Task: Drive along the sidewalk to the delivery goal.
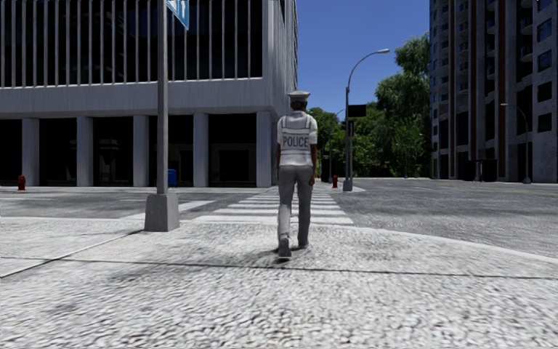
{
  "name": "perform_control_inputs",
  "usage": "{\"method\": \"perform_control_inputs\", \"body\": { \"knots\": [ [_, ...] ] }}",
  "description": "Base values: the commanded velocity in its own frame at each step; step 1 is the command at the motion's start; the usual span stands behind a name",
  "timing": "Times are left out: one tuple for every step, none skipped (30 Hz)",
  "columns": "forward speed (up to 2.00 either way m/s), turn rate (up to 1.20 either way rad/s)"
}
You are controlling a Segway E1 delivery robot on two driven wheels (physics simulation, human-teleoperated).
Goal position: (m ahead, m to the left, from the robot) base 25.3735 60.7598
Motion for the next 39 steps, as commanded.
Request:
{"method": "perform_control_inputs", "body": {
  "knots": [
    [1.32,0.00],
    [1.32,0.00],
    [1.32,0.00],
    [1.32,0.00],
    [1.32,0.00],
    [1.32,0.00],
    [1.32,0.00],
    [1.32,0.00],
    [1.32,0.00],
    [1.32,0.00],
    [1.32,0.00],
    [1.32,0.00],
    [1.32,0.00],
    [1.32,0.00],
    [1.32,0.00],
    [1.25,0.00],
    [1.17,0.00],
    [1.17,0.00],
    [1.14,0.00],
    [1.12,0.00],
    [1.12,0.00],
    [1.12,0.00],
    [1.12,0.00],
    [1.12,0.00],
    [1.12,0.00],
    [1.12,0.00],
    [1.12,0.00],
    [1.12,0.00],
    [1.12,0.00],
    [1.12,0.00],
    [1.12,0.00],
    [1.11,0.00],
    [1.10,0.00],
    [1.10,0.00],
    [1.10,0.00],
    [1.10,0.00],
    [1.10,0.00],
    [1.10,0.00],
    [1.10,0.00]
  ]
}}
